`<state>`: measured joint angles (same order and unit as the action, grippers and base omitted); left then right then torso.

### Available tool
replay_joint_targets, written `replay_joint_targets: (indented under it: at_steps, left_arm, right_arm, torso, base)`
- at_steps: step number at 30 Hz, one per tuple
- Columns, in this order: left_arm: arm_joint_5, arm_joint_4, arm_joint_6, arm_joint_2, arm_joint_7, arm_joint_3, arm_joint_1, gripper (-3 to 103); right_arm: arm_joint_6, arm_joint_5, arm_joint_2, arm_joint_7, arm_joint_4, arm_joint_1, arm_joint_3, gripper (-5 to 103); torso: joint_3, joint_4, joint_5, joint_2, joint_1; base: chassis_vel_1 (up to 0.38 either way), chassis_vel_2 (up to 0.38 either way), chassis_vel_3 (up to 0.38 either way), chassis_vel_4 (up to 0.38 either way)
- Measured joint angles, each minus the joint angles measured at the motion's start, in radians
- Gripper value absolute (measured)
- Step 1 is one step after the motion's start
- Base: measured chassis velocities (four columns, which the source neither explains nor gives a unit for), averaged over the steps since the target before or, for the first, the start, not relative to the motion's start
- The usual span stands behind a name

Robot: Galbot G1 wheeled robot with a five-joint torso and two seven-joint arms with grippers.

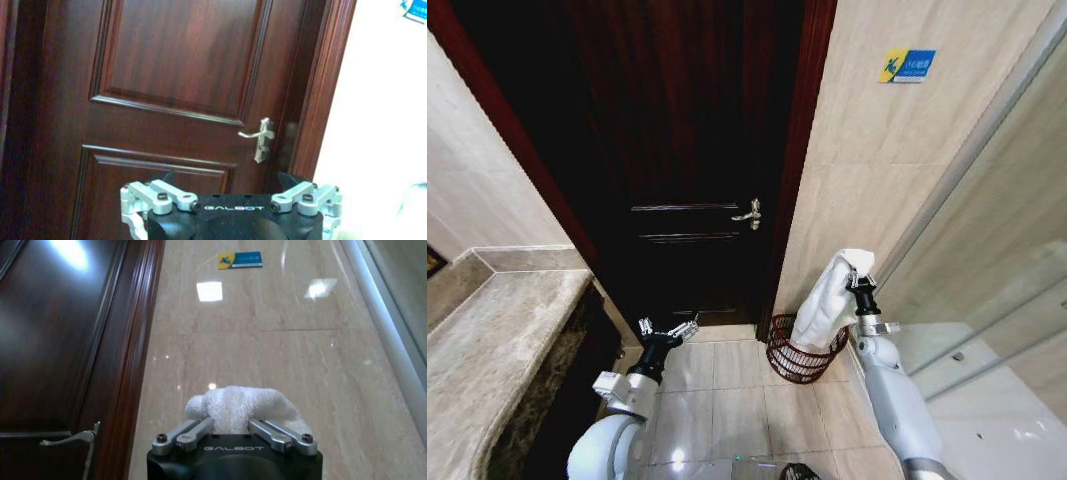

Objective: Discard the used towel into the hamper.

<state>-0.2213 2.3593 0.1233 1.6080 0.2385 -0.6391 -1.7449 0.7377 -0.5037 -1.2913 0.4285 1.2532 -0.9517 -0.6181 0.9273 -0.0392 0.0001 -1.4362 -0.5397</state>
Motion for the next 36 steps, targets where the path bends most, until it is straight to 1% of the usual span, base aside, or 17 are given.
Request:
replay_joint_targets:
  at_steps: [18,30,36]
  left_arm:
    - [0.000,0.000,0.000,0.000,0.000,0.000,0.000,100]
    - [0.000,0.000,0.000,0.000,0.000,0.000,0.000,100]
    - [0.000,0.000,0.000,0.000,0.000,0.000,0.000,100]
  right_arm:
    - [0.008,-0.002,0.008,0.001,0.008,-0.012,-0.003,5]
    - [0.008,0.002,0.009,-0.017,0.022,-0.031,-0.011,5]
    - [0.006,0.017,0.007,-0.032,0.023,-0.028,-0.010,5]
  torso:
    - [0.000,0.0000,0.0000,0.000,0.000]
    - [0.000,0.0001,-0.0001,0.000,0.000]
    - [0.000,0.0000,-0.0001,0.000,0.000]
  base:
    - [-0.044,0.046,0.049,-0.049]
    - [-0.021,0.013,0.016,-0.022]
    - [-0.075,0.091,0.073,-0.075]
